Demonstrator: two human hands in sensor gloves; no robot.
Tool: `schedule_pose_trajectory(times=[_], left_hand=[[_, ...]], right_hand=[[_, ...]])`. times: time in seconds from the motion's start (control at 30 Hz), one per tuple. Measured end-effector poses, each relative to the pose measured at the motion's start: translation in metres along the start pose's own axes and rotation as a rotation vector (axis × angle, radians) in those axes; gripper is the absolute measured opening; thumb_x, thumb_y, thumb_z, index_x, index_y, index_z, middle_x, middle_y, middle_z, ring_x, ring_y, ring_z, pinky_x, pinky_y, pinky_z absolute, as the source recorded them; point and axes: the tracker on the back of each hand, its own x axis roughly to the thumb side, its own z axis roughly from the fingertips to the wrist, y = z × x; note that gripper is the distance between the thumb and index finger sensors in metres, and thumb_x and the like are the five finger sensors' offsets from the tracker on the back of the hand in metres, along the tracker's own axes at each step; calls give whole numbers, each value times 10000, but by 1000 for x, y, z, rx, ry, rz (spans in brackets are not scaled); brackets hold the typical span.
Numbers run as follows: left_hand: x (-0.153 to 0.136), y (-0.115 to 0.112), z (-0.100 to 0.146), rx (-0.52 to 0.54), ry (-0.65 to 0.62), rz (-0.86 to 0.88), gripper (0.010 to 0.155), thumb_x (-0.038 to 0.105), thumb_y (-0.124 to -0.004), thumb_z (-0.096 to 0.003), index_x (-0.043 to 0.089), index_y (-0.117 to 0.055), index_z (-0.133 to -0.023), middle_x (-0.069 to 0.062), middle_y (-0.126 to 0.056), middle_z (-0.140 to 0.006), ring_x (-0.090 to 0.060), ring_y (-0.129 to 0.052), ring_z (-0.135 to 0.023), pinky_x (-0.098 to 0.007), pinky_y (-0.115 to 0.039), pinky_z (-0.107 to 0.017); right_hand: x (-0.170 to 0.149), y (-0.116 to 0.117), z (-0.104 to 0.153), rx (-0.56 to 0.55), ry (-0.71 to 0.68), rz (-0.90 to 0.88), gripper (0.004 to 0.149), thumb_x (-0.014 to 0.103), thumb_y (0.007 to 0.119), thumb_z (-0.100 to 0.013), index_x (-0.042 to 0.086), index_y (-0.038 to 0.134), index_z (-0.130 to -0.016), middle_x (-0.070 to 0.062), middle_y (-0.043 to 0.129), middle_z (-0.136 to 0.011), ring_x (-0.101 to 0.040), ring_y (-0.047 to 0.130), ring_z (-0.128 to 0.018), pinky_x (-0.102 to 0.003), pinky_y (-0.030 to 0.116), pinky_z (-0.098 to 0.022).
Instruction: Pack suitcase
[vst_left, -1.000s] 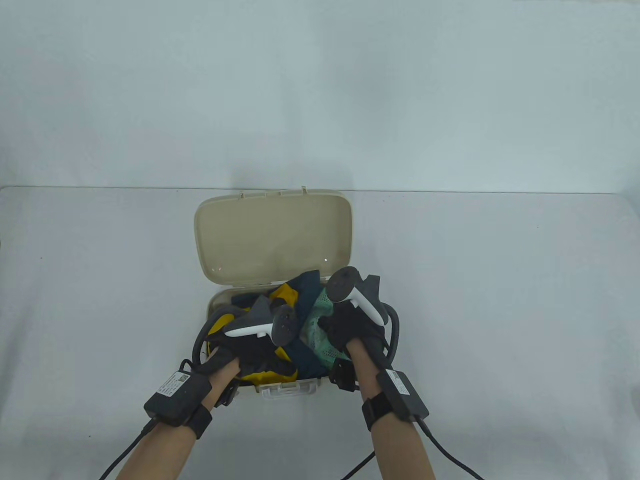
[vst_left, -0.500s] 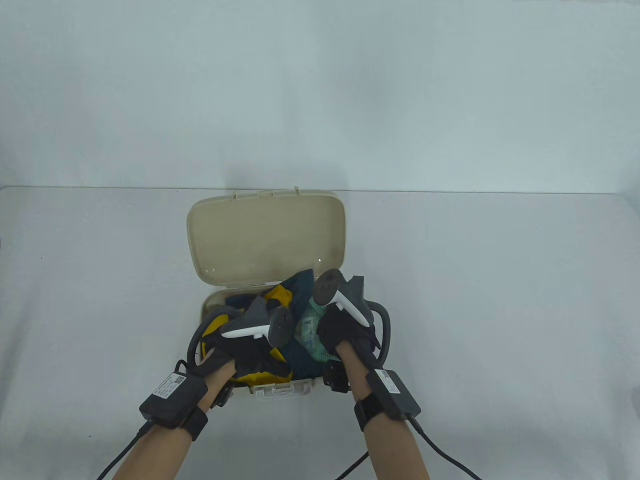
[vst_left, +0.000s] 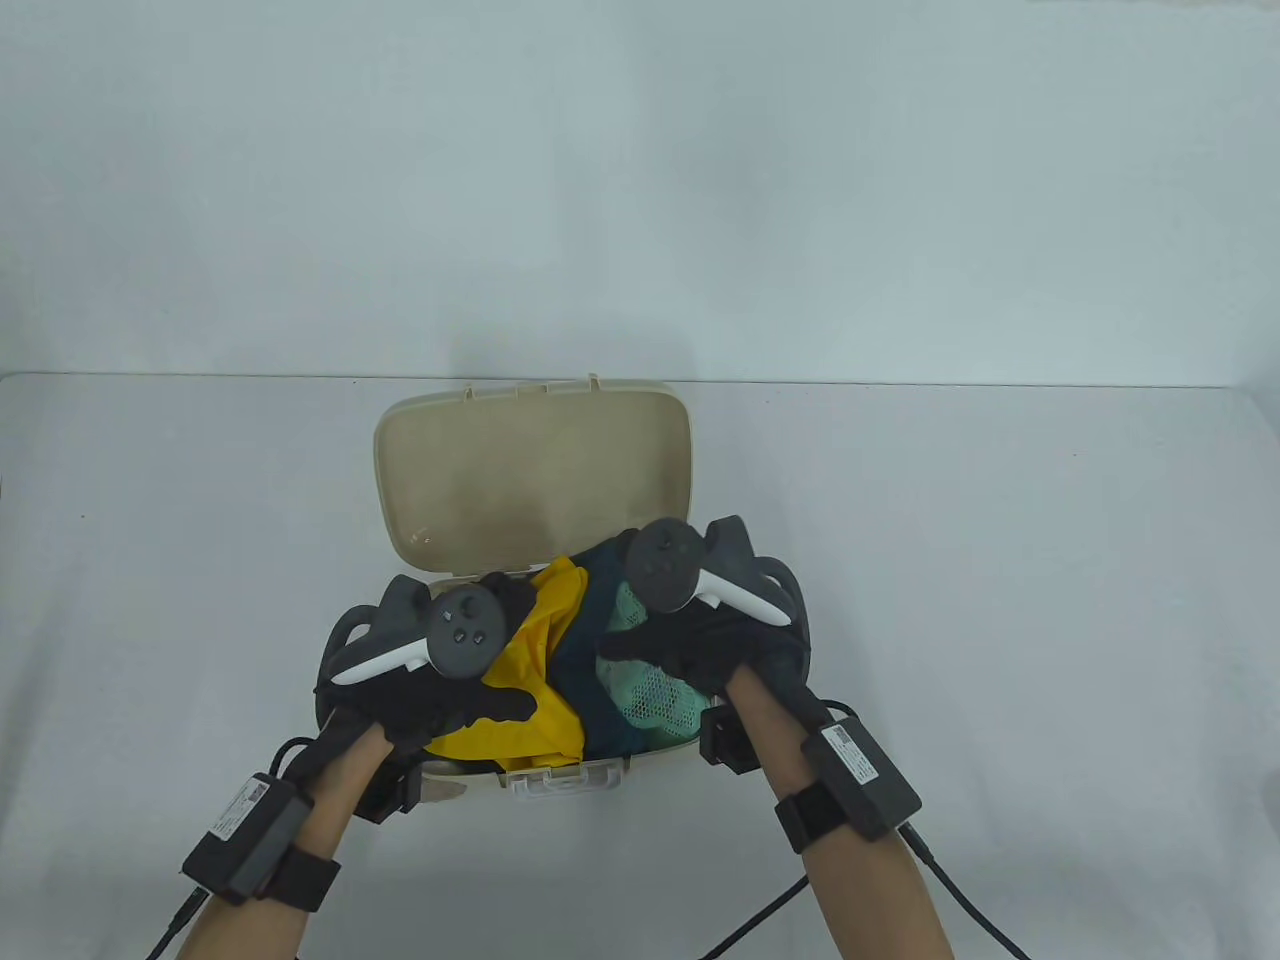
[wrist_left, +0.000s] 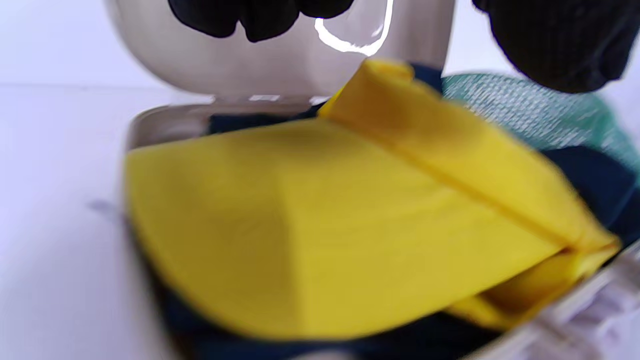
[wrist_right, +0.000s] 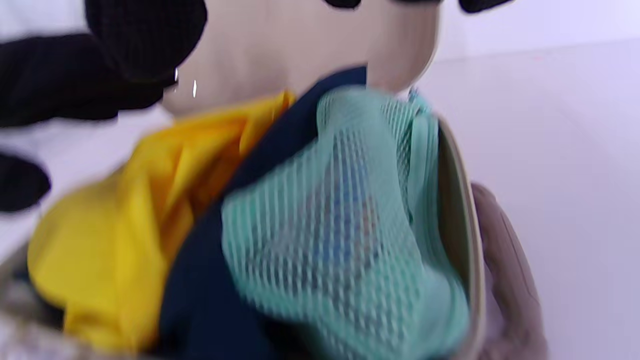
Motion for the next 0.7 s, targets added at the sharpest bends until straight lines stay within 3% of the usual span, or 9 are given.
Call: schedule_pose_trajectory(times=[0.13,0.27,0.4,0.5,0.6,0.7], left_hand=[[-10,-17,-8,-79,60,-24,1043,616,-769,-390,200,-147,-1117,-139,-223,-1205,-414,-368,-1133,-521,-457,-814],[-13,-31,-17,-128,74,-36,1023,594,-771,-383,198,-181,-1119,-126,-262,-1203,-385,-393,-1133,-492,-464,-816],[-9,-35,-26,-118,74,-66,1015,569,-798,-359,210,-227,-1118,-117,-302,-1199,-372,-419,-1127,-473,-476,-814],[-5,-38,-28,-109,75,-96,1018,568,-796,-352,211,-225,-1115,-113,-301,-1197,-369,-420,-1126,-466,-482,-813],[0,-42,-27,-96,92,-149,1021,574,-772,-352,204,-199,-1111,-118,-278,-1194,-370,-407,-1126,-468,-476,-813],[1,-42,-27,-84,105,-165,1020,580,-763,-347,207,-197,-1110,-115,-282,-1194,-364,-413,-1126,-464,-480,-815]], right_hand=[[12,29,-24,156,-18,126,1103,640,742,-407,149,38,-1100,-97,125,-1222,-543,189,-1099,-693,376,-759],[15,48,-43,189,18,250,1096,653,732,-397,183,25,-1090,-90,67,-1201,-547,184,-1094,-665,358,-772],[17,70,-52,234,-17,243,1134,684,694,-396,113,-10,-1078,-134,57,-1196,-543,222,-1100,-668,363,-772],[21,80,-53,234,-12,334,1102,693,664,-402,119,24,-1093,-132,71,-1203,-587,174,-1075,-701,343,-752],[30,86,-54,204,15,486,1093,716,612,-383,106,58,-1102,-153,114,-1204,-622,240,-1063,-697,382,-749],[22,86,-52,180,2,369,1097,708,637,-384,127,37,-1095,-137,82,-1202,-607,185,-1065,-684,349,-761]])
